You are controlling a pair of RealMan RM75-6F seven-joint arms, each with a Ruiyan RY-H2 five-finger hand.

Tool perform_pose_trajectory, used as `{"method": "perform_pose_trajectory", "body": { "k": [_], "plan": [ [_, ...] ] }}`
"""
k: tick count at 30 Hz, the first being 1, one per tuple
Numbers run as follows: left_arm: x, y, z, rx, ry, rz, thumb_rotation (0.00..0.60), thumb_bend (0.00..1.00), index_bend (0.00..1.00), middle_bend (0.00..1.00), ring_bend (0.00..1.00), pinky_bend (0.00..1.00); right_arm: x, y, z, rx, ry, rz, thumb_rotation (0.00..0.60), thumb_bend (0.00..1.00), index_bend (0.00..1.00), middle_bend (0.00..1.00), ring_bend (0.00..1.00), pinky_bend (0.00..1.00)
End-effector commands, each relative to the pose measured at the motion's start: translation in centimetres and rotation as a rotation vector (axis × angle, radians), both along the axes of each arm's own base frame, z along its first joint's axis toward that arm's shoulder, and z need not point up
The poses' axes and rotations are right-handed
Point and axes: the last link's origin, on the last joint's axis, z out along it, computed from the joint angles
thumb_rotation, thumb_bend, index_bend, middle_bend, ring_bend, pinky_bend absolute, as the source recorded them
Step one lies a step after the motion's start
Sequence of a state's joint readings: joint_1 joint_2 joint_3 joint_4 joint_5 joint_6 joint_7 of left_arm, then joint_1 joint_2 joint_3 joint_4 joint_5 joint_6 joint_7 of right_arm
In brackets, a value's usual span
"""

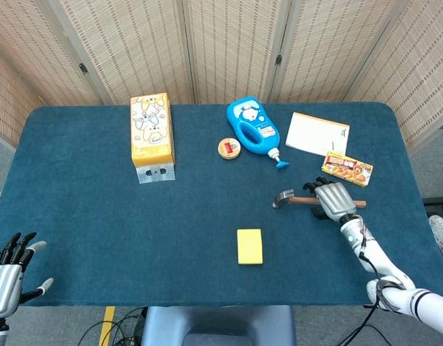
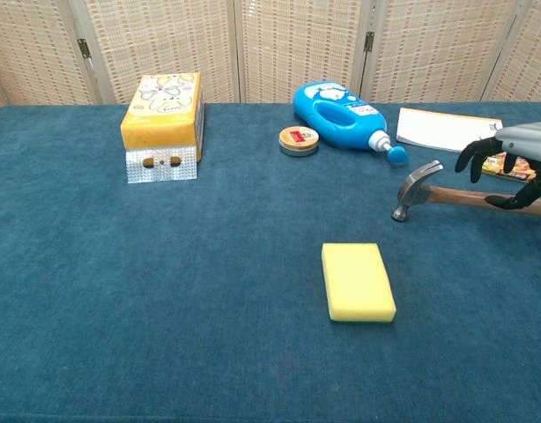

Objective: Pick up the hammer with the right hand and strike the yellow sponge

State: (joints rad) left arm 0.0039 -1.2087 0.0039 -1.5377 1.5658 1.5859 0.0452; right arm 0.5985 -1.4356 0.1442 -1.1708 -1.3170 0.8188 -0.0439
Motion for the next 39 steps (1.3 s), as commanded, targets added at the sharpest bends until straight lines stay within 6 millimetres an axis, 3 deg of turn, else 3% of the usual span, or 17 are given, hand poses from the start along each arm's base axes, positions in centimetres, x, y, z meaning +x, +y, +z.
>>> {"method": "perform_pose_trajectory", "body": {
  "k": [1,15,39],
  "plan": [
    [-0.1,-0.1,0.0,-0.001,0.002,0.003,0.600,0.20,0.26,0.16,0.06,0.20,0.2,-0.6,-1.2,0.023,0.011,-0.002,0.600,0.37,0.29,0.37,0.16,0.33],
    [-0.7,-0.3,0.4,0.005,0.003,0.024,0.600,0.20,0.26,0.16,0.06,0.20,1.0,-1.1,-3.5,0.066,0.036,0.017,0.600,0.46,0.38,0.40,0.16,0.33],
    [-1.1,-0.5,0.5,-0.011,0.011,0.040,0.600,0.20,0.25,0.16,0.06,0.20,0.6,-1.3,-3.8,0.030,0.015,-0.005,0.600,0.49,0.57,0.55,0.26,0.33]
  ]
}}
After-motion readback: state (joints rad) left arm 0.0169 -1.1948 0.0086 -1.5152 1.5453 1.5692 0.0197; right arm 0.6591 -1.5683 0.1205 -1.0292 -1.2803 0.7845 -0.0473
